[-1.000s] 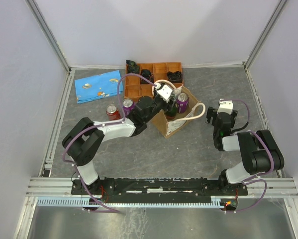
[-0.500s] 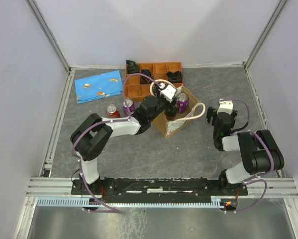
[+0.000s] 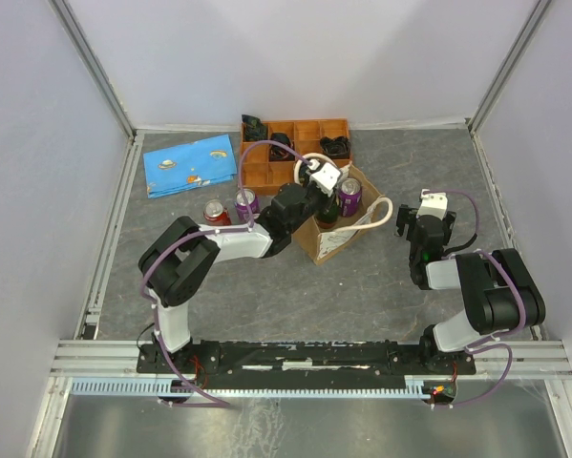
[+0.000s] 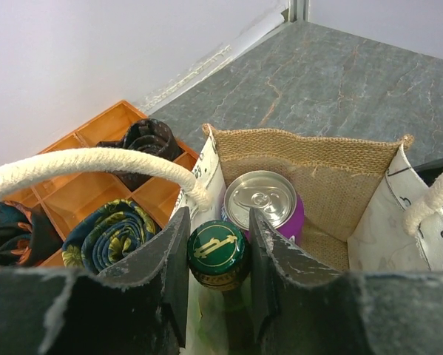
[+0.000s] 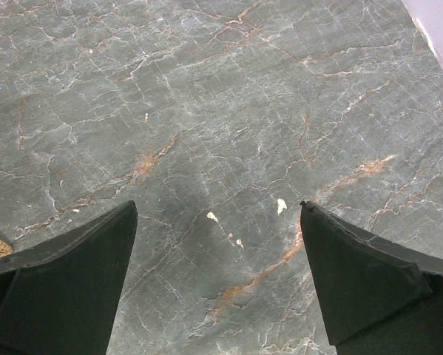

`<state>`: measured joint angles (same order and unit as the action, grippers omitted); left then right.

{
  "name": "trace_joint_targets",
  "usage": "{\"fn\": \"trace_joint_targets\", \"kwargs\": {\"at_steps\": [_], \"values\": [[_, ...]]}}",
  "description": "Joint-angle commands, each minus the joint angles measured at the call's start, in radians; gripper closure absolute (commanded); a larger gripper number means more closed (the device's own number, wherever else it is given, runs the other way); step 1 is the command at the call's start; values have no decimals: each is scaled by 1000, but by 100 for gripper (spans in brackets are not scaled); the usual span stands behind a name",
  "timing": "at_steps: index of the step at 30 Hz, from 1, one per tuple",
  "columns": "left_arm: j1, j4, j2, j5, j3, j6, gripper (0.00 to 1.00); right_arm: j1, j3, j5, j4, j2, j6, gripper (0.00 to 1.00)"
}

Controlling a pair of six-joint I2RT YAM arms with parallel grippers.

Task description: Take the beverage out of the canvas bag

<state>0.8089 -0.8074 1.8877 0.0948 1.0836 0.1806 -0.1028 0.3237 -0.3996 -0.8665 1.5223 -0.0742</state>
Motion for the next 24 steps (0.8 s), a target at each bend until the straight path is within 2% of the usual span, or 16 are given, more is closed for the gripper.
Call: {"fn": "trace_joint_targets", "kwargs": {"at_steps": [1,17,24], "values": [[-2,-18,-77,-7,32,18,97,2,26,6,-33,-9,-5,1],[-2,-98,-220,-72,276,93,97,2,26,5,-32,-9,-5,1],[-3,68,-366,0,294,100,97,3,26,5,-32,-10,-5,1]]}}
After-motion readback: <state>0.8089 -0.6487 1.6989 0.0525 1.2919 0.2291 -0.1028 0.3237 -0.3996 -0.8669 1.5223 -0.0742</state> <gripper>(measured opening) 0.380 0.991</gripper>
